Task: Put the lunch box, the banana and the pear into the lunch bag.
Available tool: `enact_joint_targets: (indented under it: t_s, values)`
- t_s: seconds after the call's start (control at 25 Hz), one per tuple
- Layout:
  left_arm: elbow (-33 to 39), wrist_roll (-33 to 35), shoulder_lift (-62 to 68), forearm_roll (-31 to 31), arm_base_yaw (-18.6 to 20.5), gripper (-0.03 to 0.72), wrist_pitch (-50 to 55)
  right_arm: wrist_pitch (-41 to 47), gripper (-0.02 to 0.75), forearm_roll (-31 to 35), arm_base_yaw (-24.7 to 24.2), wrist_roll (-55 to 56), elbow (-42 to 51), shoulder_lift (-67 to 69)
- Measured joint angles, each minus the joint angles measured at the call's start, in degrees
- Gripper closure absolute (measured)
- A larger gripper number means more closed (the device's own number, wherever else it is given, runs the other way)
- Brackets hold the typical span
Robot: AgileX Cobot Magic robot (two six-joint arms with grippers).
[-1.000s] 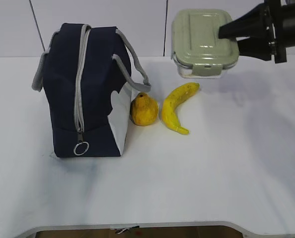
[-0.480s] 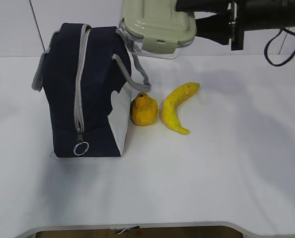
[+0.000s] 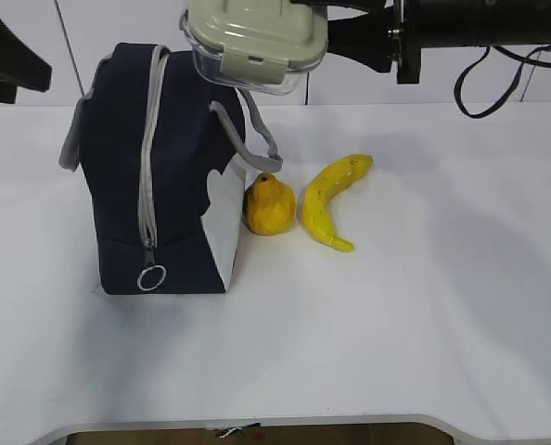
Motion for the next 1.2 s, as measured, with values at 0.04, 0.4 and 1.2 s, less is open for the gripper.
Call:
enact_joint_targets:
  t_s: [0.04, 0.4, 1.2]
  values:
    - [-1.1, 0.5, 1.4, -1.1, 0.0, 0.307, 0.3, -0.5, 0.349, 0.0, 0.0, 0.0, 0.0, 0.0]
    - [-11.4, 3.5, 12.9, -4.6, -1.5, 0.307, 4.1, -4.2, 0.349, 4.3, 2.7, -2.7, 0.0, 0.0]
    - [-14.3, 4.5, 17.9, -5.3, -3.0, 0.669, 6.2, -7.9, 0.349, 5.9, 5.1, -6.0, 0.1, 0.2]
